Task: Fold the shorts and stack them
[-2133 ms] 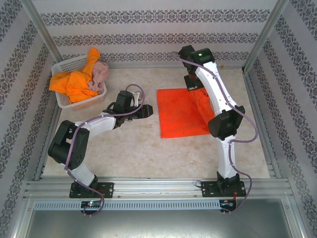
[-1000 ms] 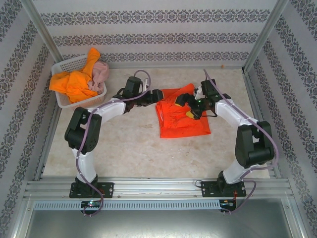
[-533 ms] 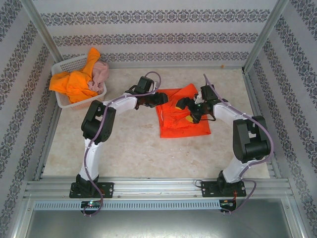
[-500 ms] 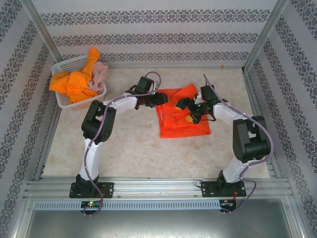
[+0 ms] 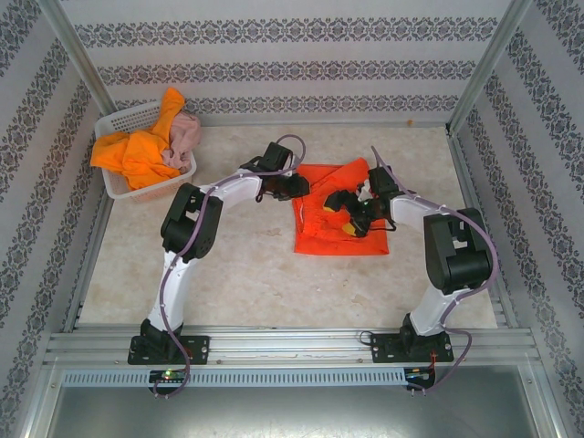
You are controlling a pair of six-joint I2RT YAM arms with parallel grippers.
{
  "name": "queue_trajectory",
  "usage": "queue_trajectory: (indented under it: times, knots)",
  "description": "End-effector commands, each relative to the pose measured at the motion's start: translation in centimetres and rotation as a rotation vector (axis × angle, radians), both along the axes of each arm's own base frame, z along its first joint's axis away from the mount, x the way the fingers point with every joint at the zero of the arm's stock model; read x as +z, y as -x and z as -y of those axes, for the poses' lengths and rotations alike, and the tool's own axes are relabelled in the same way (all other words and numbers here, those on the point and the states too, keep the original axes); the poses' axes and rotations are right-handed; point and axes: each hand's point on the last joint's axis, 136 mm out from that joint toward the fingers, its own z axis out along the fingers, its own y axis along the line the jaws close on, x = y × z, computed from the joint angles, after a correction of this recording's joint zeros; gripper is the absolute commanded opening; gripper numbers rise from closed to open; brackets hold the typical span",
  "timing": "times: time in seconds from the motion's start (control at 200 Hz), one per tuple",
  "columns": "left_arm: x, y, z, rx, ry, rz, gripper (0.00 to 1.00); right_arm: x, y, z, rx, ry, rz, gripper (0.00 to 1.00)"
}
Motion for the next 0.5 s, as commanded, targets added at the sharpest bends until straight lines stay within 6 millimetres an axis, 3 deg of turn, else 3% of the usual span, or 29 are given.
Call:
queue_trajectory:
  times: [0.0, 0.125, 0.26, 0.495]
  knots:
    - [-0.7, 0.7, 0.8, -0.028, -0.045, -0.013, 0.33, -1.0, 0.3, 0.0, 0.002, -0.016, -0.024, 0.91]
    - [-1.3, 1.0, 1.8, -0.049, -0.065, -0.031, 0.25, -1.4, 0.3, 0.1, 0.004, -0.015, -0.030, 0.91]
    - [-1.8, 0.9, 1.2, -0.039, -0.111, -0.031, 0.01, -1.3, 0.2, 0.4, 0.000, -0.018, -0.028, 0.91]
    - [5.3, -0.8, -0.2, -0.006, -0.104, 0.125, 0.00, -0.7, 0.6, 0.8, -0.004, -0.038, -0.024, 0.91]
